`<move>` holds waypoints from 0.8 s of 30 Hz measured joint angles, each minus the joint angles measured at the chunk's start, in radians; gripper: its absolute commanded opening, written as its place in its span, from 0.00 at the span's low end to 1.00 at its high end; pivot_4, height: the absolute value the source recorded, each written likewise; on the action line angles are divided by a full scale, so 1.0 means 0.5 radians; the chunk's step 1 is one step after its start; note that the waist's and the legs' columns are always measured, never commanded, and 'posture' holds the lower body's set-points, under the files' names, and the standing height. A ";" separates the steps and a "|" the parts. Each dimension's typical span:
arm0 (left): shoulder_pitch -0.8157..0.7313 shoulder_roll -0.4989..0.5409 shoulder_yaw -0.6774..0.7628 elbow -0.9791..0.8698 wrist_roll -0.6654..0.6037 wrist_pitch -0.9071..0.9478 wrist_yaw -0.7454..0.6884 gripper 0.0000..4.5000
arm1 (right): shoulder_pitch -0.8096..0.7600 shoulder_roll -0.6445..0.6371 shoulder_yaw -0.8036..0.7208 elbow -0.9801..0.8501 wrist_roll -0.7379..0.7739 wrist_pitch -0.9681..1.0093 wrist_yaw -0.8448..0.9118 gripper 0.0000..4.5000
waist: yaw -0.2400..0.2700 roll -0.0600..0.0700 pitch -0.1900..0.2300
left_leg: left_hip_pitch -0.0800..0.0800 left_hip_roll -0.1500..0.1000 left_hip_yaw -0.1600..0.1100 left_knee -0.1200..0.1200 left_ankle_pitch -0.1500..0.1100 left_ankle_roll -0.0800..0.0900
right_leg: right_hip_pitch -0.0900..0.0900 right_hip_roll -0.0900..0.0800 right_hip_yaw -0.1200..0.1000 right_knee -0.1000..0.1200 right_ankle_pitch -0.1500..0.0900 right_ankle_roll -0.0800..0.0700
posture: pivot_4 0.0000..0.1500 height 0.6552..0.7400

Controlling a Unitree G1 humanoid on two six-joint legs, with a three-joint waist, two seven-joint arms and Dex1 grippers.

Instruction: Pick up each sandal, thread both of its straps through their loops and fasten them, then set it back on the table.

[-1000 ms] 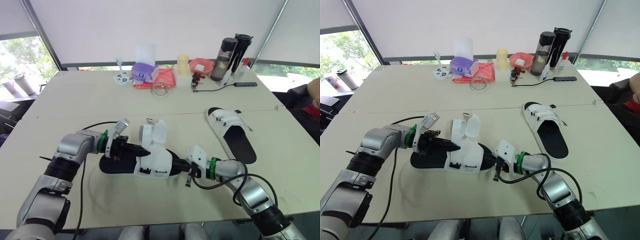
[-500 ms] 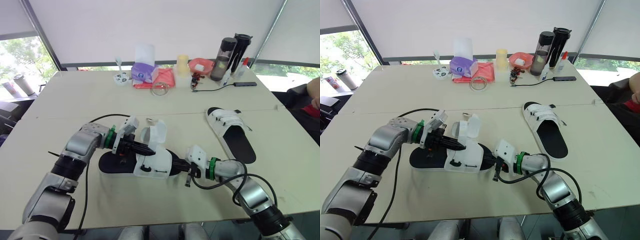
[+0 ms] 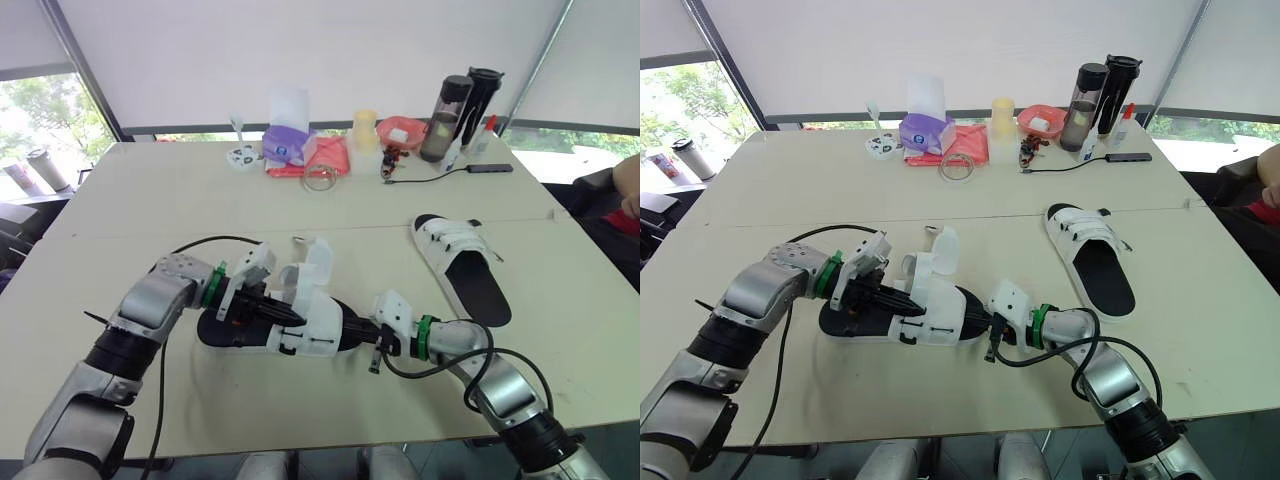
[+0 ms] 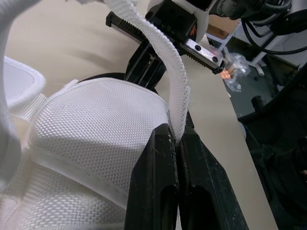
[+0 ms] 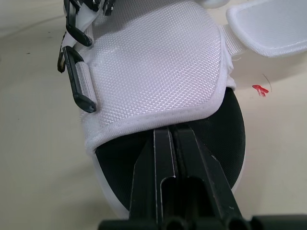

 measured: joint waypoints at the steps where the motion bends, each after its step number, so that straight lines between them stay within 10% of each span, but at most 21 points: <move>1: 0.021 0.004 0.000 -0.016 -0.004 0.010 0.000 0.00 | -0.002 0.000 0.000 0.002 0.000 0.000 0.001 0.00 | 0.000 0.000 0.000 | 0.000 0.000 0.000 0.000 0.000 0.000 | 0.000 0.000 0.000 0.000 0.000 0.000 | 1.00 1.00; 11: 0.040 0.001 0.138 -0.051 -0.157 0.202 0.106 0.99 | -0.016 0.017 0.003 0.027 0.000 -0.001 0.005 0.00 | -0.003 0.000 0.000 | 0.001 0.002 -0.001 0.000 0.000 0.000 | 0.000 0.001 -0.001 0.000 0.002 -0.003 | 1.00 1.00; 24: 0.702 0.384 0.640 -0.870 -0.799 0.852 0.359 0.99 | -0.025 0.028 0.010 0.058 -0.002 -0.019 0.017 0.00 | -0.003 0.000 -0.001 | 0.005 0.006 0.001 -0.003 -0.003 -0.005 | 0.001 0.001 -0.001 0.000 0.002 -0.006 | 1.00 1.00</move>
